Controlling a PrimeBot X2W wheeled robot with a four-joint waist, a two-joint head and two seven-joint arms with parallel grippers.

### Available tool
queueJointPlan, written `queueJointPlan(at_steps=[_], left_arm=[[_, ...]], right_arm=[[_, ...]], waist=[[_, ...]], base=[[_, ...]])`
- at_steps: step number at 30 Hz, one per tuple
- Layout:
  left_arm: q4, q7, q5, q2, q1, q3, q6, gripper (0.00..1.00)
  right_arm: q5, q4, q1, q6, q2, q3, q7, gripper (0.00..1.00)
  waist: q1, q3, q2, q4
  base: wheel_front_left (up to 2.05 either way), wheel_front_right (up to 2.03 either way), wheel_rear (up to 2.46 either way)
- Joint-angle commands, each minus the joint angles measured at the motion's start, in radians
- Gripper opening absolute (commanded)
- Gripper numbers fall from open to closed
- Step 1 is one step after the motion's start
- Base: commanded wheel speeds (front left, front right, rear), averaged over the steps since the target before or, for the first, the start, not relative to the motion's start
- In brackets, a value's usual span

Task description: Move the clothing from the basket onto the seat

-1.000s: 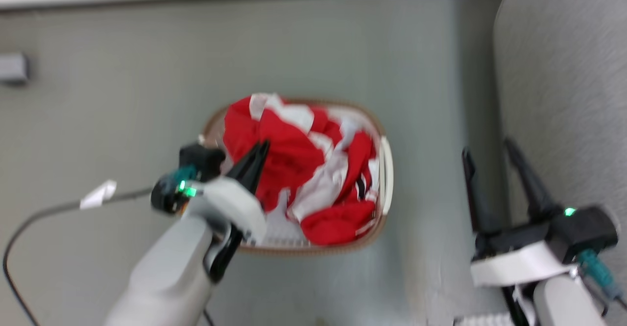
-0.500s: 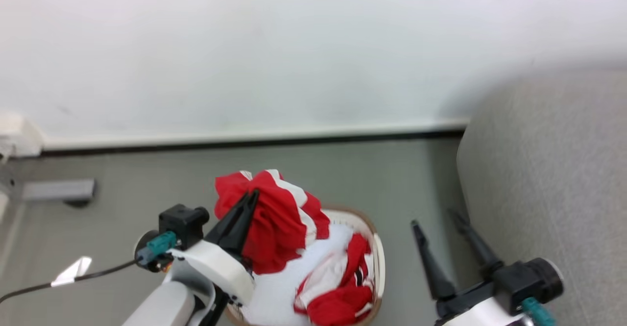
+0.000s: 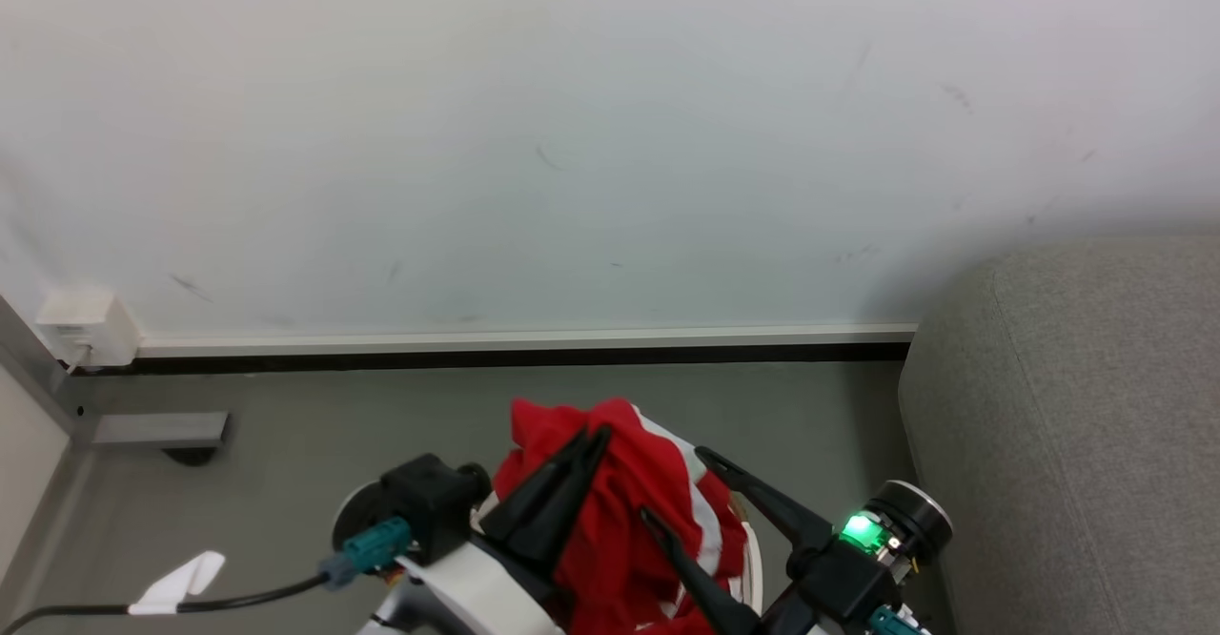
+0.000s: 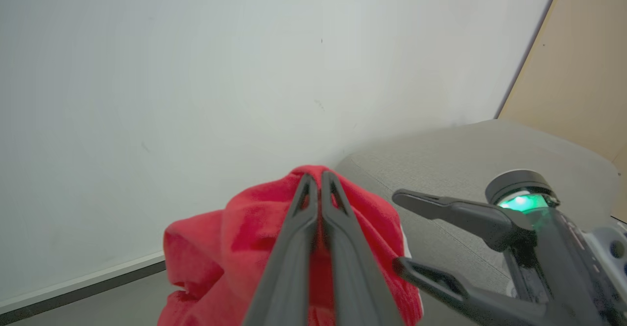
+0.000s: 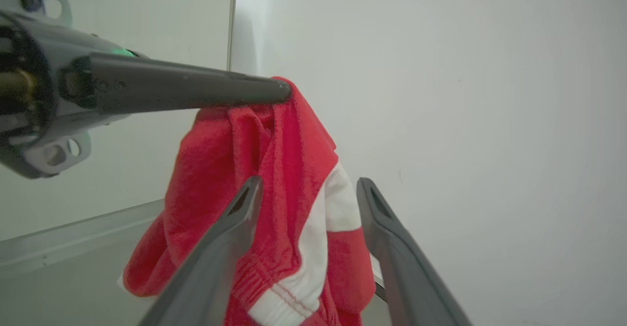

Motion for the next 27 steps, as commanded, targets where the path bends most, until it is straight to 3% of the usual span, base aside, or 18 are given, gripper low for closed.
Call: queueJointPlan(at_steps=[1,9,10,14,15,16,17,19,27], left_arm=[[-0.026,0.014,0.020,0.004,0.017,-0.011,0.003,0.00],[-0.101,0.057,0.009,-0.016,0.025,-0.082,-0.031,0.00],[-0.102,0.062,0.008,-0.014,0.025,-0.090,-0.035,0.00],[-0.089,0.057,0.015,-0.009,0.030,-0.096,-0.037,0.00],[-0.086,0.054,0.017,-0.009,0.032,-0.095,-0.033,0.05],[-0.078,0.049,0.023,-0.006,0.033,-0.094,-0.029,0.18],[-0.070,0.041,0.028,-0.004,0.032,-0.090,-0.022,0.38],[-0.052,0.026,0.038,-0.001,0.032,-0.081,-0.010,1.00],[0.007,-0.021,0.048,-0.016,0.042,-0.072,0.015,1.00]], right_arm=[[0.017,0.008,-0.024,-0.002,-0.009,0.024,0.001,1.00],[0.099,0.120,-0.091,-0.002,-0.011,0.134,0.001,1.00],[0.123,0.127,-0.095,-0.002,-0.007,0.149,0.001,0.00],[0.186,0.128,-0.116,-0.002,-0.012,0.158,0.001,0.00],[0.196,0.125,-0.115,-0.002,-0.014,0.151,0.001,0.00],[0.201,0.122,-0.111,-0.002,-0.017,0.142,0.001,0.00],[0.203,0.119,-0.109,-0.002,-0.020,0.132,0.001,0.00],[0.208,0.115,-0.102,-0.002,-0.026,0.112,0.001,0.00],[0.197,0.079,-0.071,-0.002,-0.057,-0.006,0.001,0.00]], waist=[[0.0002,-0.003,-0.0001,0.000],[0.0002,0.000,-0.0001,0.009],[0.0002,0.000,-0.0001,0.011],[0.0002,0.003,-0.0001,0.012],[0.0002,0.004,-0.0001,0.011],[0.0002,0.005,-0.0001,0.010],[0.0002,0.006,-0.0001,0.008],[0.0002,0.008,-0.0001,0.003],[0.0002,0.025,-0.0001,-0.048]], base=[[0.00,0.00,0.00],[0.00,0.00,0.00],[0.00,0.00,0.00],[0.00,0.00,0.00],[0.00,0.00,0.00],[0.00,0.00,0.00],[0.00,0.00,0.00],[0.00,0.00,0.00],[0.00,0.00,0.00]])
